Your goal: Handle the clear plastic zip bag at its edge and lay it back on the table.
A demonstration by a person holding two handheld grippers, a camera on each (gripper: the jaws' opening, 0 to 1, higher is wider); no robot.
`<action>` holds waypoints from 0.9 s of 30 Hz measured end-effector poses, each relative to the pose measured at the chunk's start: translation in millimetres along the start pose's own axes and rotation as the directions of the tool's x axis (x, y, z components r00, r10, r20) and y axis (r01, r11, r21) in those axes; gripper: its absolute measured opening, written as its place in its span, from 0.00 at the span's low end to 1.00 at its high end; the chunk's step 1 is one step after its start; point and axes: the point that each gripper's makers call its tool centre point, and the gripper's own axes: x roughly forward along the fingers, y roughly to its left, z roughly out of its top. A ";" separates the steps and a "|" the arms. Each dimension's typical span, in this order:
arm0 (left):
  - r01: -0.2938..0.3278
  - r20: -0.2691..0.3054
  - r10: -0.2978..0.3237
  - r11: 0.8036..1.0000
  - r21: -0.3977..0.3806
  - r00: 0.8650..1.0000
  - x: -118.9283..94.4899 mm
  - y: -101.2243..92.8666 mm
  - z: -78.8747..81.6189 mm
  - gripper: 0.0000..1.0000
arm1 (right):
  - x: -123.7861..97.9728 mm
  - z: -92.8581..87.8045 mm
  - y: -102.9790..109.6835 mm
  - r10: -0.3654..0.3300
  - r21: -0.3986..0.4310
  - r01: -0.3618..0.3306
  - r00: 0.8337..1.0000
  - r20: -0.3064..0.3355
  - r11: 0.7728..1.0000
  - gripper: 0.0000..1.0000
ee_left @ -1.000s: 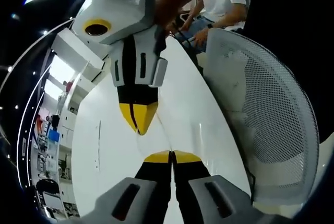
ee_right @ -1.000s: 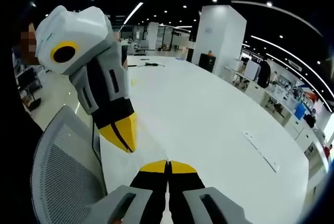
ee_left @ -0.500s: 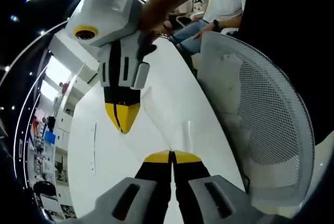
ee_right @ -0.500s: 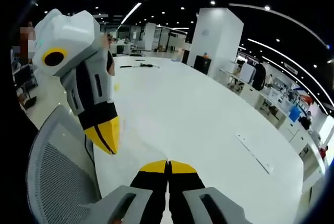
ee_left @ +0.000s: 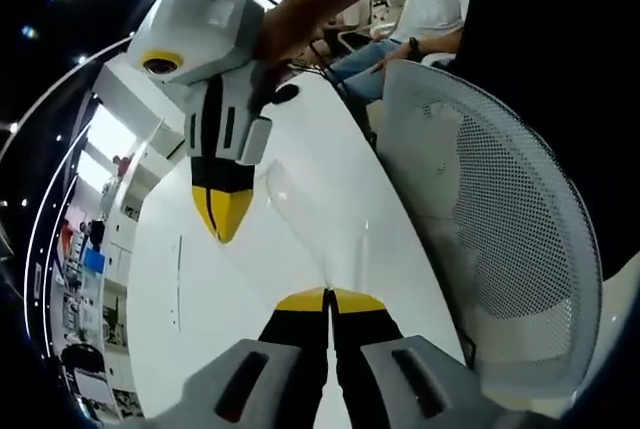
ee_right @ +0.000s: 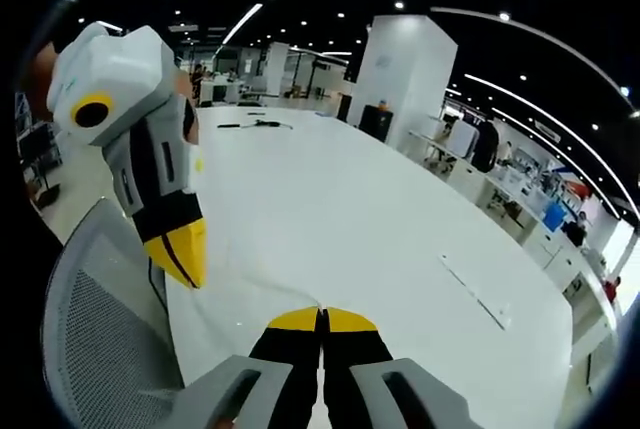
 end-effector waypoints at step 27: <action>-0.019 -0.006 0.019 0.999 -0.035 1.000 -1.5 6.7 -6.1 0.00 | -2.4 -18.5 -6.4 -0.036 -0.004 0.036 0.998 -0.054 0.999 0.00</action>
